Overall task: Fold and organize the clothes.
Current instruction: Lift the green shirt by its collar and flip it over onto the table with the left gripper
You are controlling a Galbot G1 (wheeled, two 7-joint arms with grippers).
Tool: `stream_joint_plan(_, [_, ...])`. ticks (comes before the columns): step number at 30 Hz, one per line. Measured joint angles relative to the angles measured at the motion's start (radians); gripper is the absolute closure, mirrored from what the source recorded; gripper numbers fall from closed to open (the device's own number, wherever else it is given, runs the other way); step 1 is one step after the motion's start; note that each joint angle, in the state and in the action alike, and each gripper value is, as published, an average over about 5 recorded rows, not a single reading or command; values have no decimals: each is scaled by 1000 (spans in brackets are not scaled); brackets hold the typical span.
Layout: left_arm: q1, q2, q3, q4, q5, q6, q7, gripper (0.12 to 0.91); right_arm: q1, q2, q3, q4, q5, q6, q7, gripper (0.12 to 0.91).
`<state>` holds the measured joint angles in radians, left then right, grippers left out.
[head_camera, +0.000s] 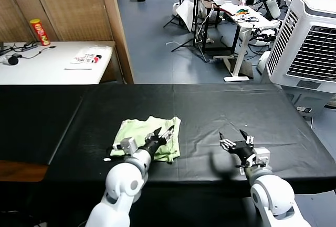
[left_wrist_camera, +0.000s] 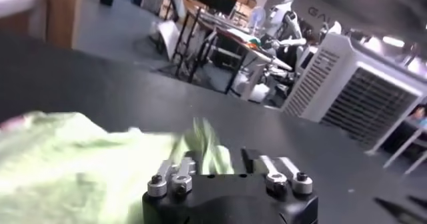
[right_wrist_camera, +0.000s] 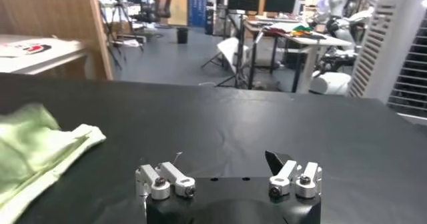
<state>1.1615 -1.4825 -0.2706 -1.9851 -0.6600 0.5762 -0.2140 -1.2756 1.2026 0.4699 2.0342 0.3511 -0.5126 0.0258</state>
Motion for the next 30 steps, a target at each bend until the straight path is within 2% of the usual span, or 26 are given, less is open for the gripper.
stream_joint_plan(2, [7,15,-13,-20,27,-15,20,248,23,-2,-33,-10,8,5,-15,227])
stream_joint_plan(7, [37,100,-63,-79,119,-56,45,233,111,14,-150,-50,13,10,-26,227])
stream_joint_plan(12, [85,177,-131,-109,189,-85,47,232,231,60,-279,-137,11,11,13,227])
stream_joint_plan(17, [146,189,-193,-123,225,-98,47,232,321,123,-365,-248,28,1,57,241])
stream_joint_plan(26, [225,182,-261,-139,233,-112,46,232,377,191,-416,-367,41,-2,58,424])
stream_joint_plan(30, [246,180,-280,-144,233,-116,46,232,377,198,-412,-374,16,15,69,596])
